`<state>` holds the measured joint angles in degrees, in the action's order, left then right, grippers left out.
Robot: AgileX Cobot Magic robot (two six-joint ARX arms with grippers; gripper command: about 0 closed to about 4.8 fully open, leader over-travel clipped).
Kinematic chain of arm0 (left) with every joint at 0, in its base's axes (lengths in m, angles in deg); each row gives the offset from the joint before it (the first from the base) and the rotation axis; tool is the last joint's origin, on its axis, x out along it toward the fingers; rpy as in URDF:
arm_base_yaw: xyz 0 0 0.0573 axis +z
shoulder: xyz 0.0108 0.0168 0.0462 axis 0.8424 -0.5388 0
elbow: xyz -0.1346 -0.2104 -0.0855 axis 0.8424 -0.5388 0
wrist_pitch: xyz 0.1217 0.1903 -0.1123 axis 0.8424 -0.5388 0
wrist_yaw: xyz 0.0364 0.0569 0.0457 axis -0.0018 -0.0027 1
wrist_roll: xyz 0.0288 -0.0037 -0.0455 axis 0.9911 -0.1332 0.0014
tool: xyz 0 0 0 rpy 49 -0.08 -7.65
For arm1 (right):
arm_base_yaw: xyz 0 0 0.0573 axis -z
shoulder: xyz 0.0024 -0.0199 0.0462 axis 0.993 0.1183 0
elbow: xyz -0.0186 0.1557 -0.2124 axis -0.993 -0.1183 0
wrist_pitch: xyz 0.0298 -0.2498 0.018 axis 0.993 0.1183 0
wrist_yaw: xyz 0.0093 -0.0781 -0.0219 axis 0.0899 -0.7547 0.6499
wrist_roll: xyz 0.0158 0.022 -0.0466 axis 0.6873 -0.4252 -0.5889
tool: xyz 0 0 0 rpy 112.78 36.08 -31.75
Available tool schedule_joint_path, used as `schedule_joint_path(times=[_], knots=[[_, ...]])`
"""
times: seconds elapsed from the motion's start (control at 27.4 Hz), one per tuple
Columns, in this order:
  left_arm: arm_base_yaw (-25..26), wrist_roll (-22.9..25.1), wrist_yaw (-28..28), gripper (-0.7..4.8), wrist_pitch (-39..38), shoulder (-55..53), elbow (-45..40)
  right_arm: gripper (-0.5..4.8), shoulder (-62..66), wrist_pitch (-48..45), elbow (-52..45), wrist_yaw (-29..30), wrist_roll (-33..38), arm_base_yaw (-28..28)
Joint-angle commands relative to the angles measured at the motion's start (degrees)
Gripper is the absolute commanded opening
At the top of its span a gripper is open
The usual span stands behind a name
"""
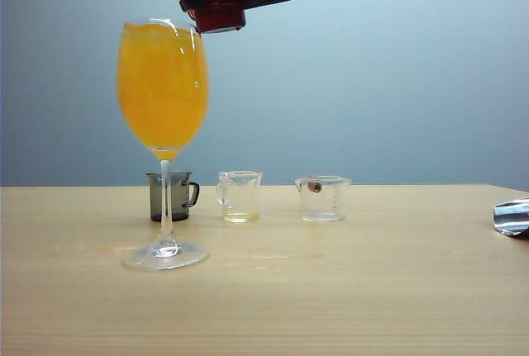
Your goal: Pick up the fourth measuring cup from the left, pour the grenadine inside into the goblet, and finally put the measuring cup back in its original place.
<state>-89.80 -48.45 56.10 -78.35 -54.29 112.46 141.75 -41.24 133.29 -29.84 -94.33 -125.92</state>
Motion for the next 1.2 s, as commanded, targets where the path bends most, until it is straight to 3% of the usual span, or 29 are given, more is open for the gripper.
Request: schedule_joint_path(times=[0.04,0.26,1.2], knots=[[0.02,0.02,-0.33,-0.05,0.77,0.09,0.2,0.44,0.13,-1.44,0.35,-0.9,-3.37,-0.37],[0.02,0.02,-0.33,-0.05,0.77,0.09,0.2,0.44,1.36,-1.38,0.33,-3.76,-8.09,-2.05],[0.02,0.02,-0.33,-0.05,0.72,0.09,0.2,0.43,1.73,-3.5,0.33,-4.76,-21.59,-3.5]])
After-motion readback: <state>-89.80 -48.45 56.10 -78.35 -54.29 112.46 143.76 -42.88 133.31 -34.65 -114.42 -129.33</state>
